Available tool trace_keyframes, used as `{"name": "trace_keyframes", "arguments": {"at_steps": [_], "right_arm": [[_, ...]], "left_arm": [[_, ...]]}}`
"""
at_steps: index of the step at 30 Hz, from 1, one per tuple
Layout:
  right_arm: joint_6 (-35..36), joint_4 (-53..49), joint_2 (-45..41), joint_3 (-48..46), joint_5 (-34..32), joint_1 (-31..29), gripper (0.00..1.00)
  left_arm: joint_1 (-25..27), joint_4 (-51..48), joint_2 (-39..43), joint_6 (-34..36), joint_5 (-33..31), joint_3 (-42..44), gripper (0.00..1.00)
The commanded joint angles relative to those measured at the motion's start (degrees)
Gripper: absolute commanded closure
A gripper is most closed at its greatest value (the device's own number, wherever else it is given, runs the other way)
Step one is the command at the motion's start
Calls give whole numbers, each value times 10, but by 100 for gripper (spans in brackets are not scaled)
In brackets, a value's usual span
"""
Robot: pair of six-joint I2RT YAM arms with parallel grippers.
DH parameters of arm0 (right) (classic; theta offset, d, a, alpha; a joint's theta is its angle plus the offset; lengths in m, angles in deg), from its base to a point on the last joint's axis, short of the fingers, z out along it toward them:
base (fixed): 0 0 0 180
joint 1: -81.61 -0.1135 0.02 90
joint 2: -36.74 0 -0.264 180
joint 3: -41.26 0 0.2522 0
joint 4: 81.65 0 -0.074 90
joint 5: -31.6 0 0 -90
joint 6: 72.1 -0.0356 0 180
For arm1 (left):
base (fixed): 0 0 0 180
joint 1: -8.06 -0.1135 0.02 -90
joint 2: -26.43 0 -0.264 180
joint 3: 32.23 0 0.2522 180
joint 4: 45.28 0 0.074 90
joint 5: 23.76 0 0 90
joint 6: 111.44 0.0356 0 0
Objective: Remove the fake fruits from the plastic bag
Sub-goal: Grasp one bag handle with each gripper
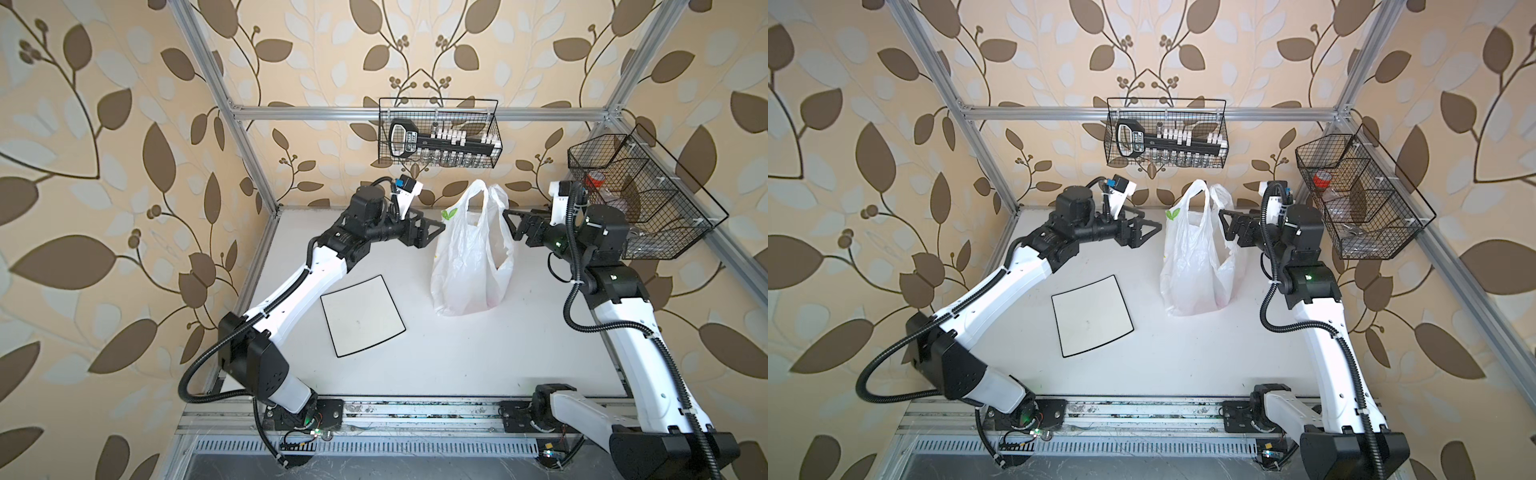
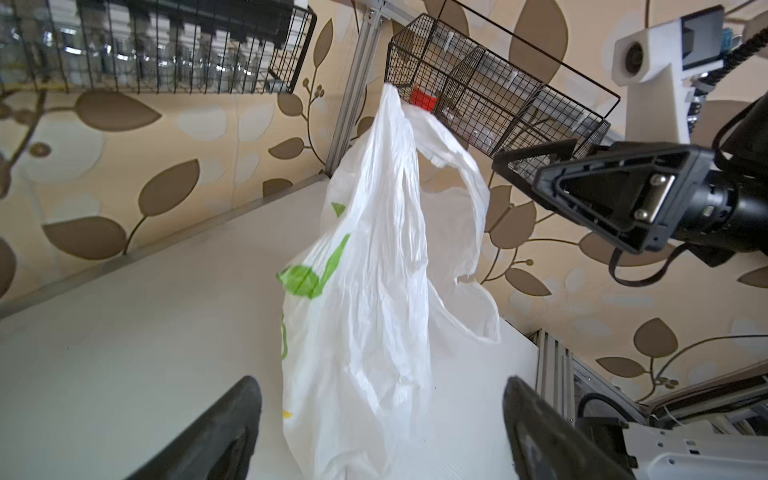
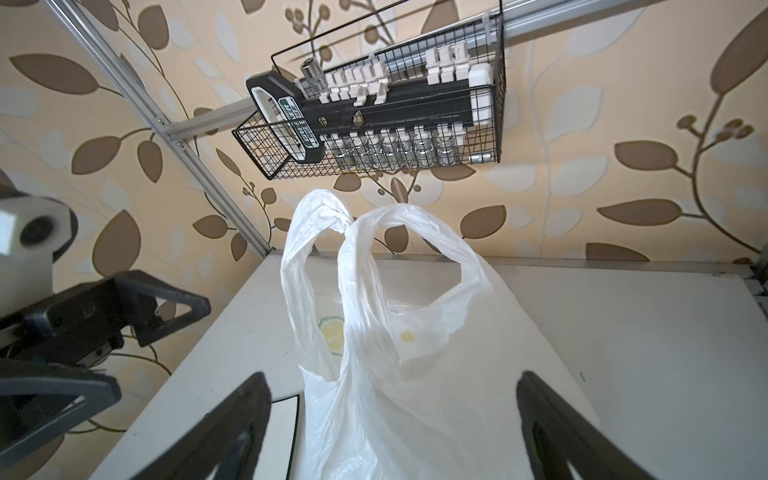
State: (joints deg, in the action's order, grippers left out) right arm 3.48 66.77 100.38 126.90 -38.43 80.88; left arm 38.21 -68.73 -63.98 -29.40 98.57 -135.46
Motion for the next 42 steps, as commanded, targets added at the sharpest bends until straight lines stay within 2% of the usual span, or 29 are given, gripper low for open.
{"name": "trace_keyframes", "arguments": {"at_steps": [1, 5, 10, 16, 20, 25, 27, 30, 32, 36, 40, 42], "right_arm": [[31, -15, 24, 31, -7, -7, 7], [34, -9, 52, 40, -16, -32, 8], [64, -12, 80, 50, -37, -72, 11], [87, -9, 88, 44, -97, -74, 34], [91, -7, 83, 38, -93, -74, 49], [84, -7, 63, 20, -93, -74, 66], [65, -6, 53, 8, -104, -74, 72], [25, -5, 35, -8, -141, -74, 84], [-7, -4, 21, -20, -175, -73, 89], [-68, 1, -1, -21, -236, -73, 89], [-107, -14, -6, 1, -275, -71, 89], [-133, -30, -8, 0, -309, -69, 92]], "left_arm": [[12, -38, -49, 43, 0, -88, 10], [18, -40, -113, 49, -3, -168, 10], [22, -57, -186, 50, 24, -264, 12], [25, -60, -247, 52, 29, -348, 16], [32, -55, -280, 45, 46, -380, 25], [37, -34, -293, 35, 53, -379, 47], [38, -30, -295, 35, 58, -381, 61], [38, -34, -287, 51, 67, -379, 80], [38, -32, -271, 71, 83, -368, 89], [37, -17, -211, 128, 172, -310, 93], [37, -10, -139, 201, 220, -222, 92], [36, -19, -104, 234, 237, -181, 92]]}}
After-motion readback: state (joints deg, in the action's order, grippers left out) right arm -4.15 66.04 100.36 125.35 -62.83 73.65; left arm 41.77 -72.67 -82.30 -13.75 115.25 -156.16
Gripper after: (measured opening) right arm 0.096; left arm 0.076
